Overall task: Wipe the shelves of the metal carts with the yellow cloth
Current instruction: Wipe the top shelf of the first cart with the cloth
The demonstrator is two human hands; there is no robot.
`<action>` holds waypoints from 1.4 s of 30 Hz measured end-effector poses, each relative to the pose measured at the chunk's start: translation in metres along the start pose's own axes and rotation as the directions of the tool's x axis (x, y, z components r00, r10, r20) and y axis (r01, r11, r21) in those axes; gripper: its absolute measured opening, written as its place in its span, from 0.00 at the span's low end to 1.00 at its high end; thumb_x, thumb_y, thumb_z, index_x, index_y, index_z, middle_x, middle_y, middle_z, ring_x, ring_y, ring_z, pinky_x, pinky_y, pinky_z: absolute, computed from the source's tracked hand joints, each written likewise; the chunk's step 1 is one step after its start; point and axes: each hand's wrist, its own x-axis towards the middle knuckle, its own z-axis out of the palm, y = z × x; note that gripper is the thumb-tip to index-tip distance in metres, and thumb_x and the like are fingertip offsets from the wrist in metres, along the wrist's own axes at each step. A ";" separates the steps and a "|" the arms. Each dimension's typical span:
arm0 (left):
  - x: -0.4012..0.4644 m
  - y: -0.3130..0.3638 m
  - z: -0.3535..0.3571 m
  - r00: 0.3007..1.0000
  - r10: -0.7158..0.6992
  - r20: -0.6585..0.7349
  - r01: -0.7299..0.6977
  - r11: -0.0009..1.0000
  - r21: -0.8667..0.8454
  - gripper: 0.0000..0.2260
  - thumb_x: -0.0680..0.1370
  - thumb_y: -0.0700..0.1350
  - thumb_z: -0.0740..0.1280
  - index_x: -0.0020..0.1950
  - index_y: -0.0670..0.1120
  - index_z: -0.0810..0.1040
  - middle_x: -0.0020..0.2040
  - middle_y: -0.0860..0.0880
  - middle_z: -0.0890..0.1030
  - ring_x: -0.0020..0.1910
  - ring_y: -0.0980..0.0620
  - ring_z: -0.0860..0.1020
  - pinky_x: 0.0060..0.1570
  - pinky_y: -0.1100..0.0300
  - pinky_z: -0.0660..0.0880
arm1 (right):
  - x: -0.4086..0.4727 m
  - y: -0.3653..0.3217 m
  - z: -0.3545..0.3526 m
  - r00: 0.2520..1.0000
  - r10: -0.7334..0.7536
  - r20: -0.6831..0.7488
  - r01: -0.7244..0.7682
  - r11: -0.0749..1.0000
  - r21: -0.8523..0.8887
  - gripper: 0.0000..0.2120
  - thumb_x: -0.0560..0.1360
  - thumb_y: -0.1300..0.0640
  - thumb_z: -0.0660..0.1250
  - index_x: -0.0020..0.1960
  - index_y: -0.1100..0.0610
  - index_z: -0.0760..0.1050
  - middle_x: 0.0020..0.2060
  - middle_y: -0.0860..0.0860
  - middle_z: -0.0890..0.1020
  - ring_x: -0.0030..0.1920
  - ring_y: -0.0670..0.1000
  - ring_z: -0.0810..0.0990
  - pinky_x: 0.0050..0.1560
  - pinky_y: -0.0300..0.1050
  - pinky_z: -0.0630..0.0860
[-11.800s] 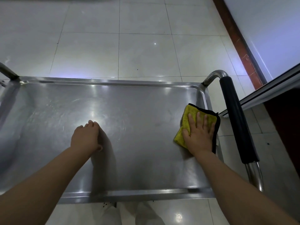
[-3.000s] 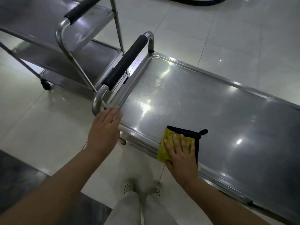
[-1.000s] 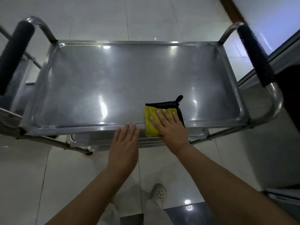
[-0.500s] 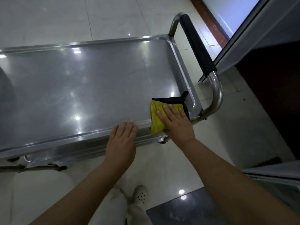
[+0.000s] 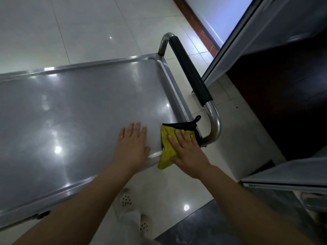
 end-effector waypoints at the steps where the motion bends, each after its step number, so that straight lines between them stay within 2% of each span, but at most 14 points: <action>1: 0.009 -0.006 -0.006 0.999 -0.019 0.029 0.018 1.000 0.012 0.32 0.79 0.55 0.57 0.78 0.47 0.49 0.79 0.44 0.48 0.77 0.44 0.47 0.74 0.48 0.44 | 0.003 -0.003 -0.003 0.999 0.033 0.024 -0.034 0.999 0.015 0.38 0.71 0.35 0.38 0.75 0.49 0.32 0.74 0.50 0.33 0.74 0.51 0.29 0.73 0.53 0.29; 9: 0.077 -0.053 -0.039 0.987 -0.062 0.146 0.038 0.986 0.162 0.44 0.70 0.57 0.70 0.78 0.47 0.48 0.78 0.43 0.48 0.76 0.42 0.48 0.73 0.45 0.46 | 0.031 -0.014 -0.016 0.980 0.196 0.036 -0.197 0.980 0.002 0.43 0.69 0.27 0.32 0.70 0.54 0.22 0.73 0.50 0.28 0.72 0.51 0.24 0.70 0.52 0.25; 14: 0.094 -0.053 -0.039 0.974 -0.044 0.222 0.003 0.983 0.185 0.41 0.72 0.54 0.67 0.77 0.44 0.49 0.77 0.41 0.51 0.75 0.41 0.53 0.73 0.46 0.49 | 0.068 -0.007 -0.024 0.971 0.240 0.012 -0.240 0.971 -0.022 0.41 0.68 0.31 0.32 0.68 0.55 0.19 0.73 0.51 0.28 0.72 0.52 0.25 0.68 0.51 0.22; 18: 0.098 -0.053 -0.039 0.970 -0.053 0.237 0.010 0.984 0.180 0.42 0.73 0.55 0.68 0.77 0.43 0.48 0.77 0.40 0.50 0.75 0.40 0.52 0.73 0.46 0.48 | 0.109 0.002 -0.039 0.971 0.238 -0.024 -0.238 0.971 -0.006 0.40 0.69 0.32 0.33 0.70 0.52 0.22 0.71 0.50 0.28 0.73 0.54 0.27 0.67 0.53 0.21; 22: 0.099 -0.056 -0.039 0.964 -0.045 0.263 0.006 0.989 0.149 0.44 0.72 0.56 0.69 0.78 0.45 0.46 0.78 0.41 0.47 0.76 0.42 0.50 0.74 0.47 0.46 | 0.153 0.015 -0.056 0.973 0.224 -0.059 -0.226 0.974 -0.030 0.40 0.68 0.32 0.33 0.72 0.52 0.26 0.76 0.51 0.34 0.76 0.54 0.31 0.70 0.56 0.25; 24: 0.106 -0.060 -0.048 0.963 -0.030 0.269 0.000 0.994 0.110 0.40 0.71 0.57 0.69 0.77 0.46 0.53 0.77 0.42 0.53 0.75 0.43 0.55 0.73 0.51 0.51 | 0.174 0.019 -0.064 0.976 0.204 -0.081 -0.207 0.978 -0.038 0.42 0.68 0.32 0.34 0.74 0.52 0.29 0.77 0.53 0.38 0.76 0.54 0.33 0.71 0.56 0.26; 26: 0.120 -0.071 -0.065 0.975 -0.035 0.220 0.020 0.997 0.070 0.32 0.70 0.56 0.69 0.71 0.49 0.65 0.72 0.46 0.66 0.69 0.46 0.65 0.68 0.54 0.59 | 0.191 0.022 -0.070 0.979 0.179 -0.095 -0.184 0.982 -0.043 0.43 0.68 0.32 0.35 0.77 0.53 0.33 0.78 0.53 0.40 0.76 0.54 0.34 0.70 0.56 0.26; 27: 0.129 -0.078 -0.074 0.980 -0.062 0.191 0.048 0.996 0.074 0.30 0.70 0.55 0.69 0.70 0.49 0.67 0.69 0.48 0.69 0.67 0.47 0.67 0.67 0.55 0.60 | 0.198 0.022 -0.073 0.981 0.168 -0.103 -0.173 0.984 -0.044 0.43 0.68 0.32 0.35 0.77 0.54 0.34 0.78 0.53 0.40 0.76 0.54 0.34 0.70 0.56 0.25; 29: 0.146 -0.095 -0.087 0.970 -0.155 0.185 0.137 0.985 0.106 0.33 0.71 0.53 0.69 0.74 0.48 0.61 0.73 0.47 0.64 0.72 0.46 0.62 0.70 0.53 0.57 | 0.214 0.024 -0.078 0.982 0.143 -0.123 -0.149 0.988 -0.043 0.43 0.69 0.32 0.36 0.78 0.54 0.37 0.78 0.53 0.42 0.77 0.55 0.35 0.70 0.56 0.25; 31: 0.157 -0.108 -0.091 0.942 -0.235 0.241 0.203 0.968 0.150 0.38 0.74 0.52 0.68 0.77 0.47 0.51 0.77 0.45 0.53 0.76 0.45 0.53 0.73 0.49 0.51 | 0.232 0.025 -0.084 0.982 0.122 -0.145 -0.129 0.991 -0.040 0.43 0.69 0.33 0.37 0.78 0.54 0.38 0.78 0.53 0.43 0.77 0.54 0.36 0.71 0.56 0.27; 33: 0.163 -0.115 -0.088 0.918 -0.266 0.294 0.233 0.962 0.144 0.43 0.73 0.52 0.70 0.78 0.47 0.46 0.78 0.45 0.47 0.76 0.44 0.50 0.74 0.49 0.49 | 0.252 0.025 -0.091 0.983 0.110 -0.150 -0.117 0.992 -0.038 0.43 0.69 0.33 0.37 0.78 0.54 0.38 0.78 0.53 0.42 0.77 0.54 0.36 0.71 0.57 0.28; 35: 0.165 -0.117 -0.085 0.911 -0.272 0.310 0.243 0.961 0.131 0.45 0.73 0.52 0.71 0.78 0.47 0.44 0.79 0.45 0.45 0.77 0.45 0.48 0.74 0.50 0.48 | 0.274 0.023 -0.098 0.978 0.125 -0.166 -0.133 0.990 -0.037 0.42 0.71 0.33 0.37 0.78 0.54 0.38 0.78 0.53 0.43 0.77 0.54 0.37 0.72 0.58 0.29; 38: 0.166 -0.118 -0.081 0.907 -0.285 0.310 0.259 0.958 0.123 0.45 0.74 0.51 0.70 0.78 0.48 0.41 0.79 0.46 0.42 0.77 0.45 0.45 0.74 0.51 0.46 | 0.309 0.018 -0.107 0.969 0.158 -0.187 -0.170 0.984 -0.045 0.38 0.77 0.35 0.45 0.78 0.55 0.37 0.78 0.54 0.43 0.77 0.56 0.37 0.73 0.60 0.32; 42: 0.166 -0.122 -0.080 0.909 -0.289 0.302 0.276 0.957 0.085 0.45 0.75 0.51 0.70 0.78 0.49 0.39 0.78 0.48 0.40 0.77 0.47 0.43 0.74 0.52 0.43 | 0.352 0.012 -0.122 0.975 0.135 -0.178 -0.142 0.989 -0.029 0.38 0.78 0.36 0.47 0.78 0.56 0.35 0.78 0.55 0.41 0.77 0.56 0.36 0.74 0.60 0.33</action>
